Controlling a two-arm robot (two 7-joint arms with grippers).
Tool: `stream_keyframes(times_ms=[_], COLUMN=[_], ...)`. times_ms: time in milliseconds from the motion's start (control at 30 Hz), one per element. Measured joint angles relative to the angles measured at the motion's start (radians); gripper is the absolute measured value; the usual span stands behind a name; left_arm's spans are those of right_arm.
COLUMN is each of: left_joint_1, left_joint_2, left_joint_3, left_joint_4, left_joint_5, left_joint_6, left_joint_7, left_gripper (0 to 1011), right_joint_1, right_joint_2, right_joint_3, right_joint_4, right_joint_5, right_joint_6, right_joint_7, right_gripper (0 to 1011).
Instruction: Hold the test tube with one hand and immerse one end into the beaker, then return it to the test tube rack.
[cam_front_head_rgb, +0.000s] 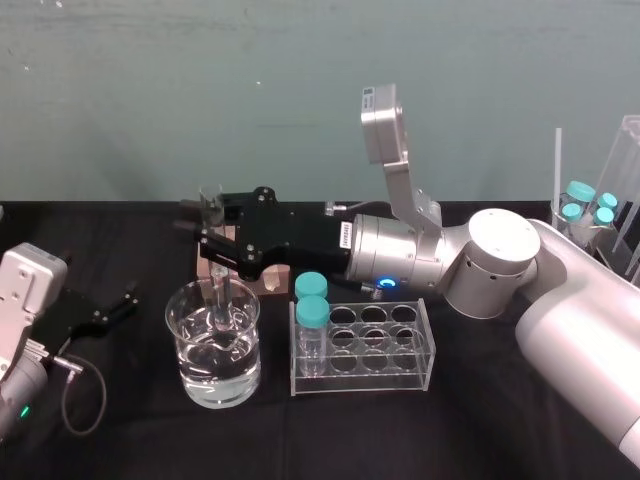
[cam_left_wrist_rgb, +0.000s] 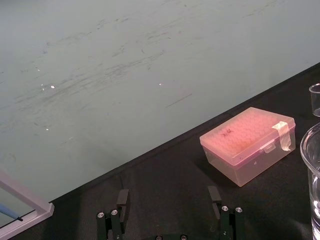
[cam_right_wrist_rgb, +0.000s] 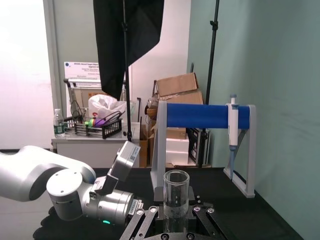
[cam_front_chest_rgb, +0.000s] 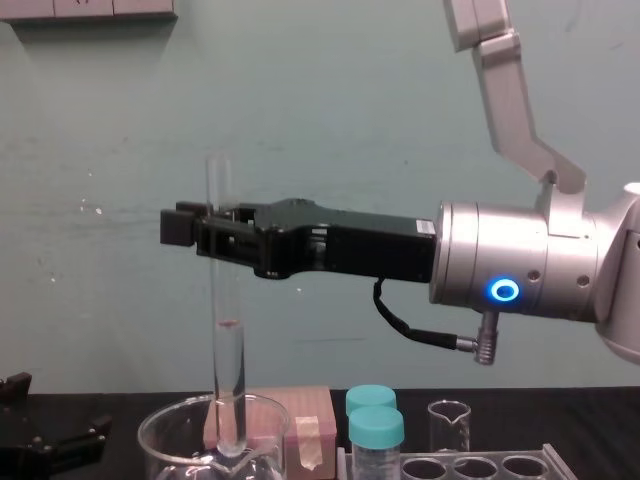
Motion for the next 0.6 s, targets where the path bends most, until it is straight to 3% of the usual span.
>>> stream_keyframes(times_ms=[600], left_joint_1=[0.000], left_joint_2=[0.000], left_joint_3=[0.000], left_joint_4=[0.000], left_joint_5=[0.000], left_joint_6=[0.000], left_joint_7=[0.000], left_gripper=[1000], right_joint_1=[-0.010], right_joint_2=[-0.005], right_joint_3=[-0.007], right_joint_4=[0.026], right_joint_5=[-0.023], right_joint_6=[-0.017], right_joint_7=[0.009], right_gripper=[241])
